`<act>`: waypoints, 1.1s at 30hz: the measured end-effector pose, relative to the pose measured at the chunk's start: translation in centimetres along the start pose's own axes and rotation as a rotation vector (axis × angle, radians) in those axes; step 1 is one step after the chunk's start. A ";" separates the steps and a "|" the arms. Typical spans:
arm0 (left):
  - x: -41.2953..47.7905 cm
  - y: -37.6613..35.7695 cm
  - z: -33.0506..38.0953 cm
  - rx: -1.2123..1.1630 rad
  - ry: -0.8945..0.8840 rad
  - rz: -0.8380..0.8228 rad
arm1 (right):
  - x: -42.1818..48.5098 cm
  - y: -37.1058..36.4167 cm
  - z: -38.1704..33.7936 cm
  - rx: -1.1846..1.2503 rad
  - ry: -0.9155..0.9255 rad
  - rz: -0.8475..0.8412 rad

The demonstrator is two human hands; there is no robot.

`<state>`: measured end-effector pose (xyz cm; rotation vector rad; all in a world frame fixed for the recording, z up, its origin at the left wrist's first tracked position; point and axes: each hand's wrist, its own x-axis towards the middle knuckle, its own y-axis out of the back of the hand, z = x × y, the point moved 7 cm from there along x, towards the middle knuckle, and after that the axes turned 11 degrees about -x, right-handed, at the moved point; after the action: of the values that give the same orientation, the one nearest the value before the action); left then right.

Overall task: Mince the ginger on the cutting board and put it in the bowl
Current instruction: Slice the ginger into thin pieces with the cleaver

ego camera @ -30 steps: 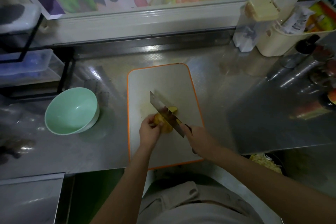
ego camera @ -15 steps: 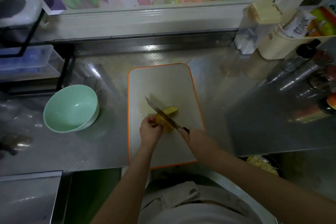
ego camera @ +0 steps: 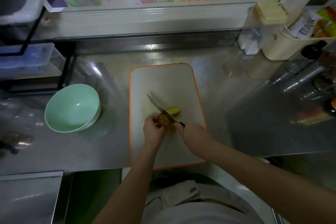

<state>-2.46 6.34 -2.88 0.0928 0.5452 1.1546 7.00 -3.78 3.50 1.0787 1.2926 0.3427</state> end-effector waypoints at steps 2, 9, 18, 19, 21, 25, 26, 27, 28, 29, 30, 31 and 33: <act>0.2 0.0 -0.1 -0.017 0.029 -0.007 | 0.3 0.7 -0.7 -0.161 0.074 0.016; 0.7 0.3 -0.3 -0.059 0.043 -0.046 | -0.1 -0.1 -0.2 -0.296 0.192 -0.043; 0.5 0.2 -0.3 -0.029 -0.003 -0.069 | 0.1 -1.3 0.5 -0.282 0.165 -0.128; 0.5 0.2 -0.4 -0.028 -0.006 -0.067 | 0.2 -1.5 0.4 -0.272 0.164 -0.130; 0.3 0.4 -0.3 -0.016 -0.015 -0.055 | 0.6 -1.6 0.1 -0.261 0.163 -0.122; 0.5 0.5 -0.4 -0.002 0.000 -0.053 | 1.1 -1.4 -0.2 -0.263 0.151 -0.059; 0.6 0.6 -0.5 0.001 0.003 -0.054 | 1.0 -1.5 -0.3 -0.242 0.137 -0.041; 0.8 0.7 -0.5 0.004 0.004 -0.054 | 1.0 -1.6 -0.4 -0.227 0.136 -0.017; 0.8 0.8 -0.6 0.004 0.006 -0.055 | 0.7 -1.7 -0.4 -0.195 0.116 0.000; 0.8 0.9 -0.6 -0.002 0.010 -0.055 | 0.6 -2.0 -0.3 -0.169 0.109 0.012; 0.7 1.0 -0.6 -0.007 0.017 -0.053 | 0.5 -2.3 0.0 -0.118 0.087 0.013; 0.7 1.0 -0.6 -0.011 0.026 -0.050 | 0.5 -2.9 0.3 -0.068 0.061 0.010; 0.6 0.9 -0.6 -0.020 0.035 -0.045 | 0.3 -3.4 0.8 0.040 -0.015 -0.012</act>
<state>-3.35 7.11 -3.29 0.0429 0.5636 1.1194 6.66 -5.64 0.53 1.1046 1.2973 0.3005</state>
